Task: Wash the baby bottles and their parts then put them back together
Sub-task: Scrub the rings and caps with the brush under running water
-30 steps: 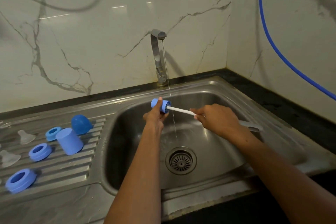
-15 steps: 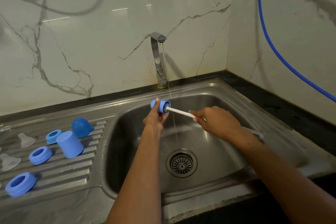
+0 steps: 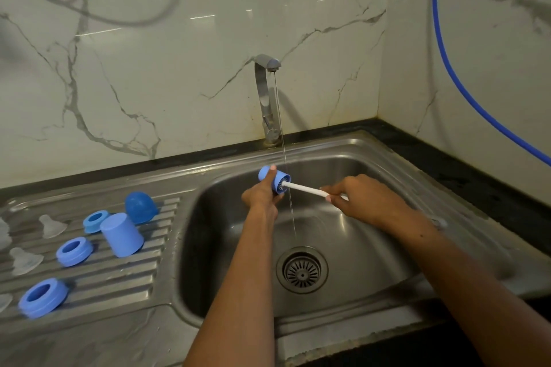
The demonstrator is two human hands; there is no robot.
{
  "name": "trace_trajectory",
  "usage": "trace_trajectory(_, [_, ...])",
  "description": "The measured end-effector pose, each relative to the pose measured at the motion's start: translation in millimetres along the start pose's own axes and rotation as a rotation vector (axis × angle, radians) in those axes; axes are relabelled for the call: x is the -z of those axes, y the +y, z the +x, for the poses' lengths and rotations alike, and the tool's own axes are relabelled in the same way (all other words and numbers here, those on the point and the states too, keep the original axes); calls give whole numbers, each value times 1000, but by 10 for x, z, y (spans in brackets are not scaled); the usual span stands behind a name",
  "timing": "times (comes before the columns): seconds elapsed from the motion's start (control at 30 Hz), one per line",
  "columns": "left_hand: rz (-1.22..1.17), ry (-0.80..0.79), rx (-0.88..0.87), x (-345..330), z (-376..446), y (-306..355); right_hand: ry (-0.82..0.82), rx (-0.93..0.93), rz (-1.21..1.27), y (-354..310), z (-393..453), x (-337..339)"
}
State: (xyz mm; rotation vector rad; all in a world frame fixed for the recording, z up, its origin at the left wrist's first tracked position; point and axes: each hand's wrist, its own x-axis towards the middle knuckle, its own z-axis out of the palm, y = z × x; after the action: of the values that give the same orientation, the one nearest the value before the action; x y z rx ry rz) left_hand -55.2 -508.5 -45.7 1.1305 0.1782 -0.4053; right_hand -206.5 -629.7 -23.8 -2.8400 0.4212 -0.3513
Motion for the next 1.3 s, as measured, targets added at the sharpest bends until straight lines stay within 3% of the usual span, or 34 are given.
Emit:
trace_trajectory(0.1, [-30, -42, 62, 22, 19, 21, 20, 30, 6, -25, -6, -41])
trace_trajectory(0.23, [-233, -171, 203, 79, 17, 98, -205, -78, 531, 114, -34, 80])
trace_trajectory(0.33, [-377, -144, 223, 123, 35, 125, -274, -119, 670, 214, -81, 173])
trace_trajectory(0.4, [-380, -134, 203, 135, 45, 128, -229, -95, 611, 160, -75, 133])
trace_trajectory(0.53, [-213, -140, 157, 16, -49, 61, -20, -36, 216, 55, -27, 34])
trace_trajectory(0.67, [-223, -84, 135, -15, -55, 88, 114, -28, 15, 28, -22, 78])
trace_trajectory(1.03, [-230, 28, 127, 96, -24, 60, 185, -9, -162, -6, -40, 188])
trace_trajectory(1.17, [-169, -61, 184, 89, -41, 76, 237, 78, -348, -113, -49, 113])
trace_trajectory(1.3, [-173, -85, 198, 129, 1, 105, 245, 128, -356, -102, -76, 208])
